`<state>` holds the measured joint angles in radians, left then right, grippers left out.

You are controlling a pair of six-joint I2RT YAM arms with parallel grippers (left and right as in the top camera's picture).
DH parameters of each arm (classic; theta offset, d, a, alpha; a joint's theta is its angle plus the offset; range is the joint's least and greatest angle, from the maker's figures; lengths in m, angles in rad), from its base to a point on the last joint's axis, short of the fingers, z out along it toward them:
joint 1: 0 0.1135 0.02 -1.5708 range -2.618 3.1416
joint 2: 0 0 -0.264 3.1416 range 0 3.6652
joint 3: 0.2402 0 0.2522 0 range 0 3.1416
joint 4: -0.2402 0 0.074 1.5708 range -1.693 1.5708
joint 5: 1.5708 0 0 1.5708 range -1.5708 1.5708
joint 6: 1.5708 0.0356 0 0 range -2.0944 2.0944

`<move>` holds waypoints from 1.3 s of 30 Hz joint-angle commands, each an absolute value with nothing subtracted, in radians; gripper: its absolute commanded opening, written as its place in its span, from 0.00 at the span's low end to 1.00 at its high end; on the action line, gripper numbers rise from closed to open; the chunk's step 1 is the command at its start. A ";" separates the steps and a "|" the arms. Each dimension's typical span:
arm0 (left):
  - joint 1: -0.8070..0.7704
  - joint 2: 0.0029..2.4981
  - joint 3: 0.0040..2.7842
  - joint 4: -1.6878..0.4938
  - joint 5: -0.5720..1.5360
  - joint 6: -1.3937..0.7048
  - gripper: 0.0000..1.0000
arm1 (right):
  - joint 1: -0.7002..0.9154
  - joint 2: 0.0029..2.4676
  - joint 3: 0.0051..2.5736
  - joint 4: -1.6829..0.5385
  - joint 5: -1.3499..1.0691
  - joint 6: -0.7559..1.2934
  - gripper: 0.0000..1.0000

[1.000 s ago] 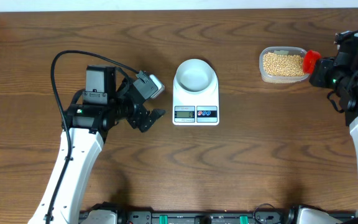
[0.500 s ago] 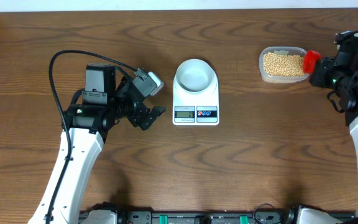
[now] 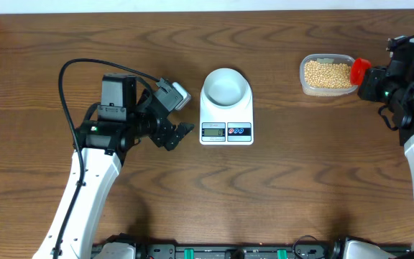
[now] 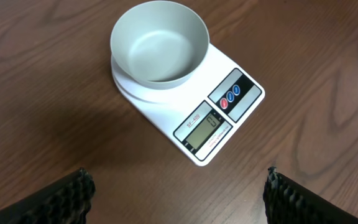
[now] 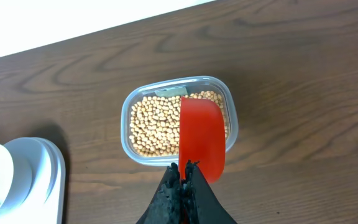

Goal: Scoop item into bowl and weigh 50g on scale

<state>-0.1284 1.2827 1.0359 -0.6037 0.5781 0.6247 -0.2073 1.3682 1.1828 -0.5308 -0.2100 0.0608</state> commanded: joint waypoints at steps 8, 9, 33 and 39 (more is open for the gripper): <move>-0.130 1.280 1.029 -0.604 0.590 0.612 0.89 | -0.202 1.373 1.201 -0.539 -0.220 0.074 0.01; -0.130 1.280 1.029 -0.604 0.591 0.612 0.89 | -0.202 1.373 1.201 -0.543 -0.221 0.073 0.01; -0.130 1.280 1.029 -0.604 0.591 0.612 0.89 | -0.204 1.477 1.465 -0.842 -0.216 0.100 0.01; -0.130 1.280 1.029 -0.604 0.591 0.612 0.90 | -0.204 1.625 1.662 -0.947 -0.216 0.099 0.01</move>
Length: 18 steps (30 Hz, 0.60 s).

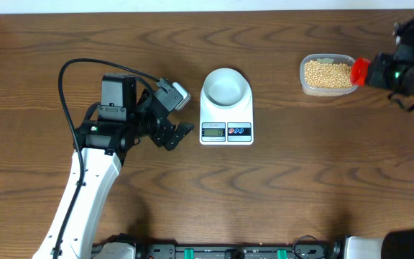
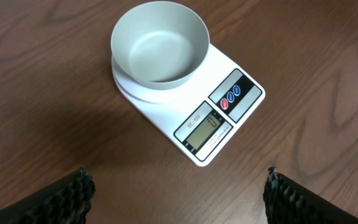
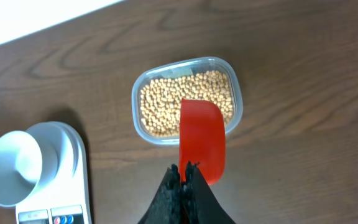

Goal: Scoop item into bowl and weigh 50g on scale

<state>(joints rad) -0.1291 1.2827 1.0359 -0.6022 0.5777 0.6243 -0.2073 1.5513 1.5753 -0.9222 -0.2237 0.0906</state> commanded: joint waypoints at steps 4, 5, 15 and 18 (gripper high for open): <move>-0.130 1.280 1.029 -0.604 0.591 0.612 0.90 | -0.204 1.741 1.789 -1.010 -0.216 0.093 0.01; -0.130 1.280 1.029 -0.604 0.591 0.612 0.89 | -0.204 1.779 1.826 -1.031 -0.216 0.088 0.01; -0.130 1.280 1.029 -0.604 0.591 0.612 0.90 | -0.201 2.007 1.924 -1.054 -0.216 0.055 0.01; -0.130 1.280 1.029 -0.604 0.591 0.612 0.89 | -0.200 2.037 1.924 -1.044 -0.216 0.055 0.01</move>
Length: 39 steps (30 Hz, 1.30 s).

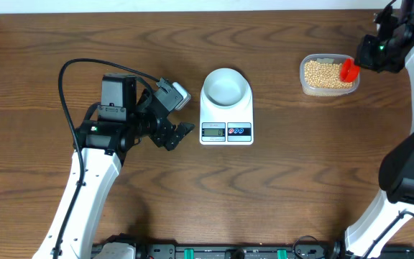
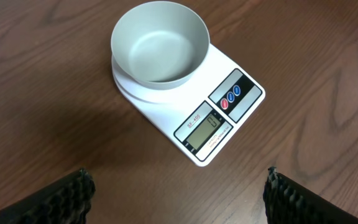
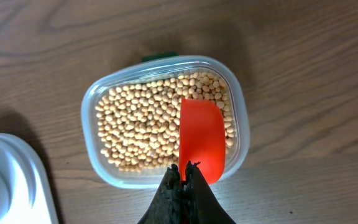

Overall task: Scoop item into bowl and weigh 50g on scale
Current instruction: 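Dig the red scoop into the soybeans with the right gripper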

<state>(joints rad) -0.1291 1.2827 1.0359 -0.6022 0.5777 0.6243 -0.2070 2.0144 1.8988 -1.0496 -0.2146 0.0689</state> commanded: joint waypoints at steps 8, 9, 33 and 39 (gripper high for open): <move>-0.130 1.280 1.029 -0.604 0.591 0.612 0.89 | -0.184 2.083 1.923 -1.003 -0.211 0.054 0.01; -0.130 1.280 1.029 -0.604 0.591 0.612 0.89 | -0.180 2.087 1.922 -0.997 -0.208 0.054 0.01; -0.130 1.280 1.029 -0.604 0.591 0.612 0.89 | -0.158 2.130 1.922 -1.044 -0.360 0.054 0.01; -0.130 1.280 1.029 -0.604 0.591 0.612 0.89 | -0.199 2.130 1.922 -1.063 -0.450 0.053 0.01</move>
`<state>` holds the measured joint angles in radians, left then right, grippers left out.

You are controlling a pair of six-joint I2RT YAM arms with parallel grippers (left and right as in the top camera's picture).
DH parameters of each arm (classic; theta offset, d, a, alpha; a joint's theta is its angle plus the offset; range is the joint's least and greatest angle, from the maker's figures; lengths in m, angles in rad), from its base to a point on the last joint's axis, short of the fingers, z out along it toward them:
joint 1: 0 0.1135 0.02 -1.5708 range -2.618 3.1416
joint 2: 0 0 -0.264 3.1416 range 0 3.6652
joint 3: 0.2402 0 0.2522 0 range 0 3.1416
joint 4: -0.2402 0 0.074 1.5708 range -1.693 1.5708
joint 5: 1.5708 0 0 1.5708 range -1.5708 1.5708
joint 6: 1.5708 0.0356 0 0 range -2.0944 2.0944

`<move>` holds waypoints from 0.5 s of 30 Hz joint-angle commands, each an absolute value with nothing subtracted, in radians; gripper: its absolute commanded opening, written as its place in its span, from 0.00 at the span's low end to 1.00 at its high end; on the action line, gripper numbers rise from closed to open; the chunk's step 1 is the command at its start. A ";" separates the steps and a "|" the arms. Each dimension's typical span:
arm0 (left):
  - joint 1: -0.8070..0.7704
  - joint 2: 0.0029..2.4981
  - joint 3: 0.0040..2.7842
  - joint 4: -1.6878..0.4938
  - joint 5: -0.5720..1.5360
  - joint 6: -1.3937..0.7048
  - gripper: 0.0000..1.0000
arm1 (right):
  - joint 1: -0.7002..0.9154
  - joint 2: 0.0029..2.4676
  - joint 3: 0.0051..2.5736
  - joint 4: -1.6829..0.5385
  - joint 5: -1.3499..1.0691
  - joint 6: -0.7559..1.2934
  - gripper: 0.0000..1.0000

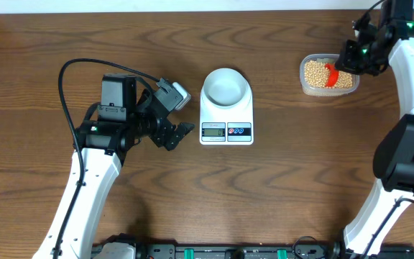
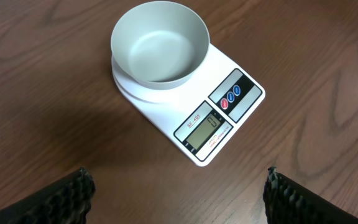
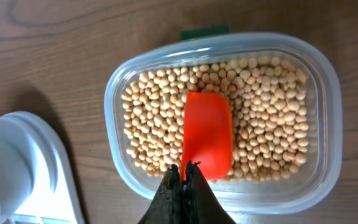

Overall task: Scoop item into bowl and weigh 50g on scale
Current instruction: 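Dig the red scoop into the soybeans with the right gripper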

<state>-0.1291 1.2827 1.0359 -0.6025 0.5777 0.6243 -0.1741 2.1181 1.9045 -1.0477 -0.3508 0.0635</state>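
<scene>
A clear plastic tub [image 1: 328, 75] [image 3: 334, 112] full of tan beans [image 3: 148, 118] sits at the far right of the table. My right gripper [image 3: 185, 169] [image 1: 351, 56] is shut on the handle of a red scoop [image 3: 207, 135] [image 1: 330, 74], whose blade is down among the beans. An empty grey bowl [image 1: 226, 85] [image 2: 159, 42] stands on the white scale [image 1: 226, 128] [image 2: 211, 118] at the table's middle. My left gripper [image 2: 178, 193] [image 1: 178, 133] hangs open just left of the scale, nothing between its fingers.
A black cable [image 1: 85, 68] loops over the left arm. The wooden table [image 1: 286, 180] runs wide between the scale and the tub. A white wall strip borders the far edge [image 1: 192, 6].
My right gripper has moved left and closer to the tub. The red scoop, then over the right side of the beans, now lies in among them near the middle. The left arm is unchanged.
My right gripper held the red scoop at the tub's right end, over its near rim. Then it was higher, with tub and scale both in its view. It then stood close over the beans, and now the scoop is down in them. The left gripper stayed open throughout.
</scene>
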 commanded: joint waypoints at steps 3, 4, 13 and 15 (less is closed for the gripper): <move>-0.130 1.280 1.029 -0.604 0.591 0.612 0.89 | -0.222 2.130 1.922 -1.069 -0.501 0.043 0.01; -0.130 1.280 1.029 -0.604 0.591 0.612 0.90 | -0.229 2.130 1.922 -1.070 -0.517 0.043 0.01; -0.130 1.280 1.029 -0.604 0.591 0.612 0.89 | -0.295 2.130 1.917 -1.069 -0.646 0.043 0.01; -0.130 1.280 1.029 -0.604 0.591 0.612 0.89 | -0.305 2.130 1.916 -1.066 -0.667 0.043 0.01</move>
<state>-0.1291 1.2827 1.0359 -0.6025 0.5777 0.6239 -0.2844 2.1204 1.9045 -1.0679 -0.5858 0.0586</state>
